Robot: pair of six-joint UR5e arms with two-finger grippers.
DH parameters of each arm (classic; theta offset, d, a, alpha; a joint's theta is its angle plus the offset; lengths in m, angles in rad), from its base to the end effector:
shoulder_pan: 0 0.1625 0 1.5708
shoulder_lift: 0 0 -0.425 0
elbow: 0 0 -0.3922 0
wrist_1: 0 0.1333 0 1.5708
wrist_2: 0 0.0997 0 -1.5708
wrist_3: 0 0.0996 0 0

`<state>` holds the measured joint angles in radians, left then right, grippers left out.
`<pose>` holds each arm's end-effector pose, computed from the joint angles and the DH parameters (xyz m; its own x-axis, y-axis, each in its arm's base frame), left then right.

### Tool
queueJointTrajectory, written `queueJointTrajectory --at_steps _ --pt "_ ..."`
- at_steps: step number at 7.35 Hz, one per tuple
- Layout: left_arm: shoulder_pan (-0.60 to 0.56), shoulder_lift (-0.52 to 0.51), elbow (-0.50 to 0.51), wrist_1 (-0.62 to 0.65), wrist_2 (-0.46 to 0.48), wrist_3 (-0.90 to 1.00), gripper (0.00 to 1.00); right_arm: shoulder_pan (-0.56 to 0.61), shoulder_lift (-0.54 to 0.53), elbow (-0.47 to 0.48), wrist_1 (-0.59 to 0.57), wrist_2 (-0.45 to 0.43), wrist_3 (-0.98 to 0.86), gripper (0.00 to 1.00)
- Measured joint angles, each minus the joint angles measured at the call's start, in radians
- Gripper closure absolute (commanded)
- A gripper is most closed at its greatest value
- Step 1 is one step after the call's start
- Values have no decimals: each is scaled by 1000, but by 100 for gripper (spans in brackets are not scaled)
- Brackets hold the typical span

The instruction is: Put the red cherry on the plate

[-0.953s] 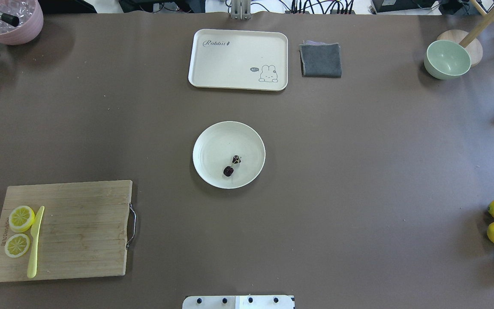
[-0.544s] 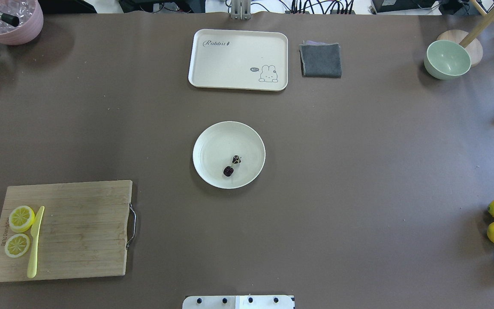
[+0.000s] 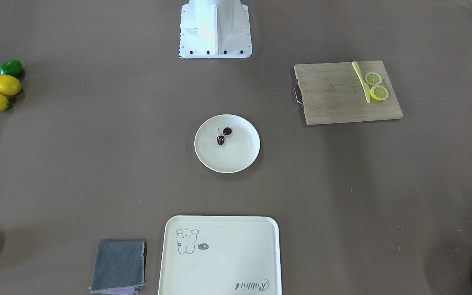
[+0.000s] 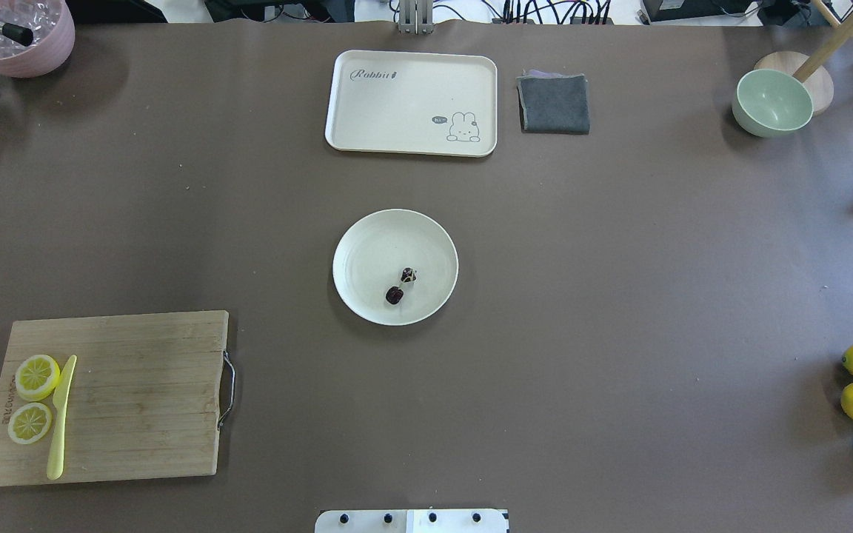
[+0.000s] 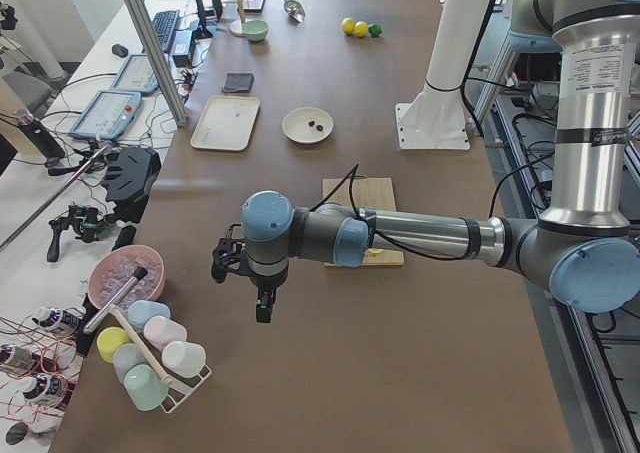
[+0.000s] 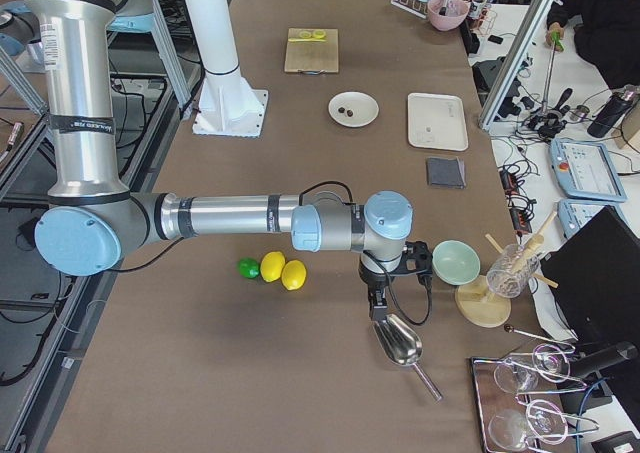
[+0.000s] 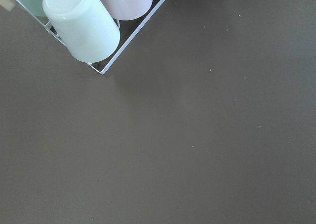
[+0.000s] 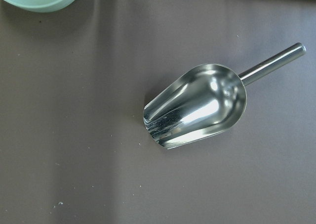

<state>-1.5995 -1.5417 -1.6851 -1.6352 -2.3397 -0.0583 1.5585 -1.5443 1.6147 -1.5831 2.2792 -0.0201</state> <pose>-0.0780 -0.4856 0.6099 0.7185 0.0252 -0.6951 0.0704 0.9916 0.1087 0.0623 -0.5072 0.6295 0.7585 -0.0672 0.6482 0.0275 0.9971 0.0711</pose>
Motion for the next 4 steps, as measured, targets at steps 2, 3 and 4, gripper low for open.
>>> queueJointTrajectory --at_steps 2,3,4 --pt "-4 0 -1 1 -2 0 2 0 -3 0 0 -1 -1 0" --pt "-4 0 -2 2 -2 0 2 0 -4 1 0 0 -1 0" --pt "-5 0 -1 2 -3 0 2 0 -6 4 0 0 -1 0"
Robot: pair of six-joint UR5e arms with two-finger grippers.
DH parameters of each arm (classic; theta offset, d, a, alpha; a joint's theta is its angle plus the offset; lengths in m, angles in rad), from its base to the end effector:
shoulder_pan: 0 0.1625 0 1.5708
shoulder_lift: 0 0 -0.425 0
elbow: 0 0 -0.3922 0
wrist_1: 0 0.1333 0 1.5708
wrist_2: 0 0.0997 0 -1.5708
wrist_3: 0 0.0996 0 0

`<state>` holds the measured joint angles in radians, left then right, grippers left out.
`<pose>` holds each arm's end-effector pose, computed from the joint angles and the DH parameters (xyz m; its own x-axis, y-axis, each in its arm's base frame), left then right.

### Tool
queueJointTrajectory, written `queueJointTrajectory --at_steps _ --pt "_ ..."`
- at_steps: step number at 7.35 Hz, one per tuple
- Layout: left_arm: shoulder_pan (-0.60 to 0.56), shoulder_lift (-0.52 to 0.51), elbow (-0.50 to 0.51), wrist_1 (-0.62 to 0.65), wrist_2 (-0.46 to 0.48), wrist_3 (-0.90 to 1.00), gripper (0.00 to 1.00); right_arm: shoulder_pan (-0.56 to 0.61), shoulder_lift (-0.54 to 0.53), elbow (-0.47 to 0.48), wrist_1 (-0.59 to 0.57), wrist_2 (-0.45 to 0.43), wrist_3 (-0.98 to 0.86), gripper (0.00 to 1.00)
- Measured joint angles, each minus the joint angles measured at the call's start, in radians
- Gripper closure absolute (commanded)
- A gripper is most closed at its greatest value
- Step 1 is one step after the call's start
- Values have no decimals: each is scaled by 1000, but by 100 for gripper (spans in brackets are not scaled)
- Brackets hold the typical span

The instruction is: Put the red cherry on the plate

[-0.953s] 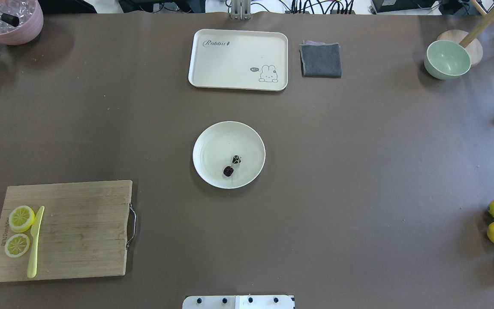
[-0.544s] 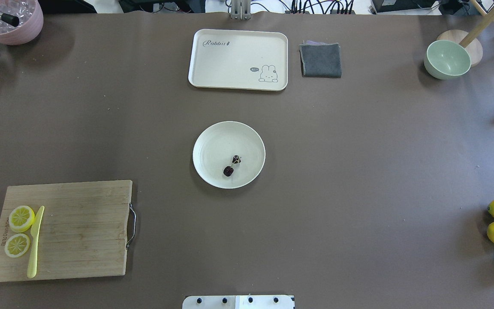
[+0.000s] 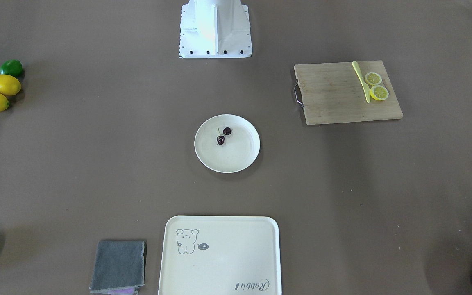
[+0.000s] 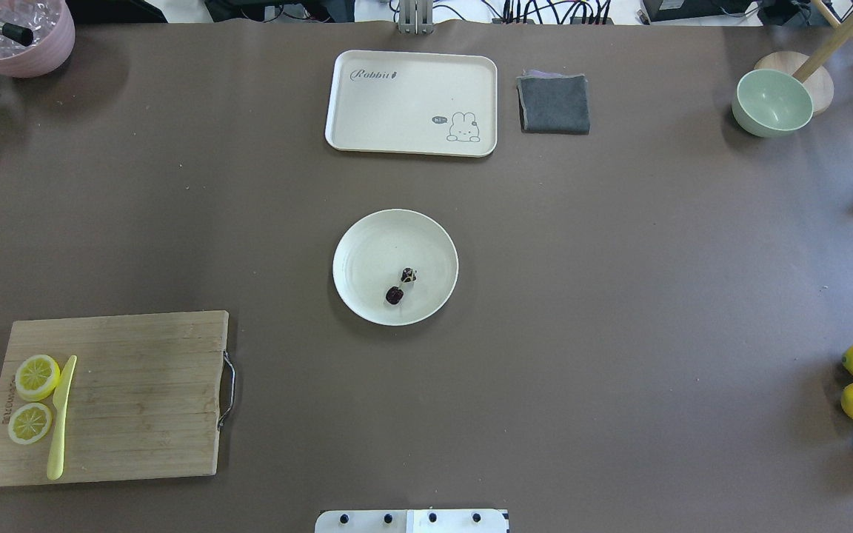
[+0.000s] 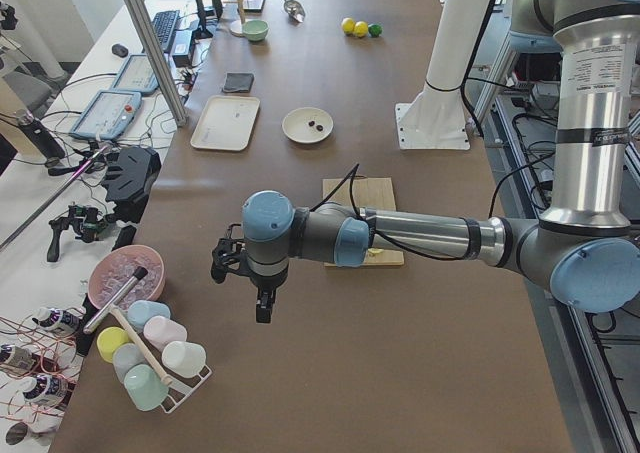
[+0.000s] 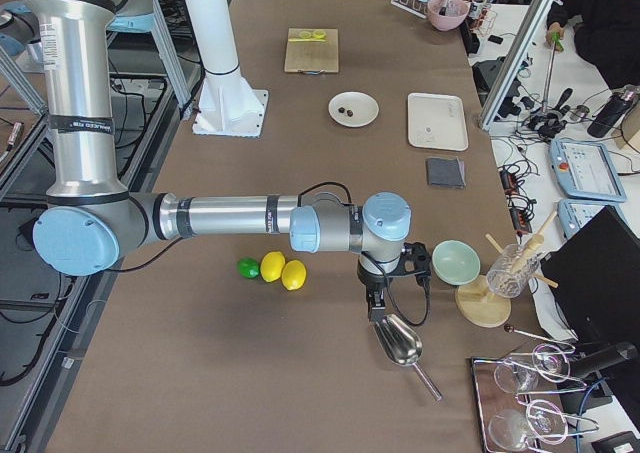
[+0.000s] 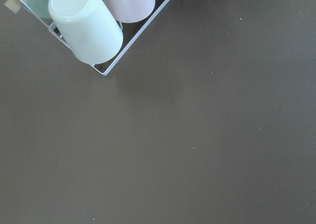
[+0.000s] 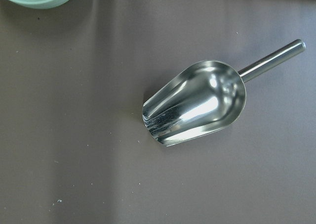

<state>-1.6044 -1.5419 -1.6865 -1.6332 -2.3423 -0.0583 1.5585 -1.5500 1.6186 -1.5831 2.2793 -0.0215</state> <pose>-0.0802 -0.4852 0.6091 0.7168 0.0218 -0.6970 0.0751 0.9913 0.1082 0.0623 -0.5047 0.6304 0.7584 -0.0674 0.6483 0.0286 0.9971 0.0702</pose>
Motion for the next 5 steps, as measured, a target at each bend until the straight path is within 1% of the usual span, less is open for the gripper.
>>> queueJointTrajectory --at_steps 5 --pt "0 -1 0 -1 0 0 2 0 -17 26 -1 1 2 0"
